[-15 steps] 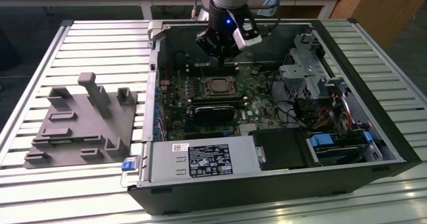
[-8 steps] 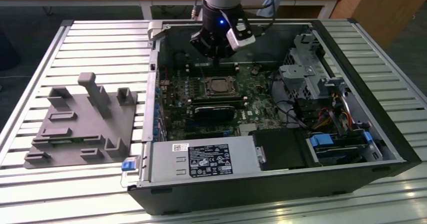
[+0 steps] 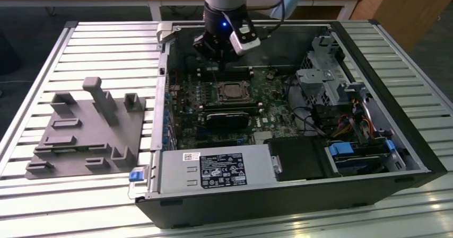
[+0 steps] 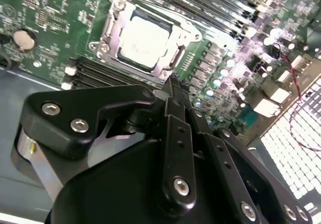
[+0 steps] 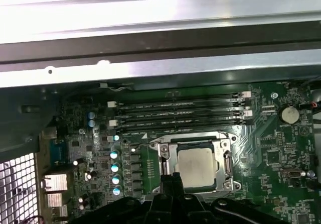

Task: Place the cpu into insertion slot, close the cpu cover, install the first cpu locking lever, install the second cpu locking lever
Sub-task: 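Install the first cpu locking lever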

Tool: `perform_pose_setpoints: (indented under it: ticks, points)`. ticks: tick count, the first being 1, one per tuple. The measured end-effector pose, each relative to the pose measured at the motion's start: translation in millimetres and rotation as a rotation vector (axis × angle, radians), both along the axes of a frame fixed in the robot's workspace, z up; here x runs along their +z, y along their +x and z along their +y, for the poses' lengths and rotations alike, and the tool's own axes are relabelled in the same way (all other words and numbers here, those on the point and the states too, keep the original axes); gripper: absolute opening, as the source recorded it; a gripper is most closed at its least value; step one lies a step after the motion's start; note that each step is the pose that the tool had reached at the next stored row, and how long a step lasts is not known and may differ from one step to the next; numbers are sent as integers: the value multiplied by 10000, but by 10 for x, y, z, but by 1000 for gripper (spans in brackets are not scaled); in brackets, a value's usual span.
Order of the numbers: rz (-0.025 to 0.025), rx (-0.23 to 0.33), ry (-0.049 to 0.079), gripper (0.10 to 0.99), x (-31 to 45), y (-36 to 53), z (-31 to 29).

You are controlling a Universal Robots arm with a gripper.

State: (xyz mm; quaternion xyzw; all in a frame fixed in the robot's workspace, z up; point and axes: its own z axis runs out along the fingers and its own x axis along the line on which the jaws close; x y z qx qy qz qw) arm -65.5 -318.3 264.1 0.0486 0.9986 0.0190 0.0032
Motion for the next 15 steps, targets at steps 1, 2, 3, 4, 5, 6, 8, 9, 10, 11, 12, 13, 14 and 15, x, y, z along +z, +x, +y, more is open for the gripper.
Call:
perform_pose_setpoints:
  ticks: [1,2,3,4,5,6,8,9,10,11,12,13,14,15]
  points:
    - [-34,0,1,106,-5,-19,0]
    - [-64,1,3,106,-11,-37,1]
    - [-91,1,3,106,-16,-51,1]
    - [-107,1,1,106,-20,-63,0]
    - [-110,3,1,106,-23,-74,0]
    - [-111,5,1,106,-26,-83,0]
    - [-112,10,3,106,-30,-104,0]
    - [-112,13,5,106,-32,-115,0]
    - [-112,15,6,106,-33,-126,0]
    - [-112,17,7,106,-35,-142,0]
    - [-114,18,7,106,-36,-167,0]
    - [-118,18,8,106,-39,-190,0]
    - [-121,19,8,106,-41,-215,0]
    - [-125,21,9,106,-43,-237,0]
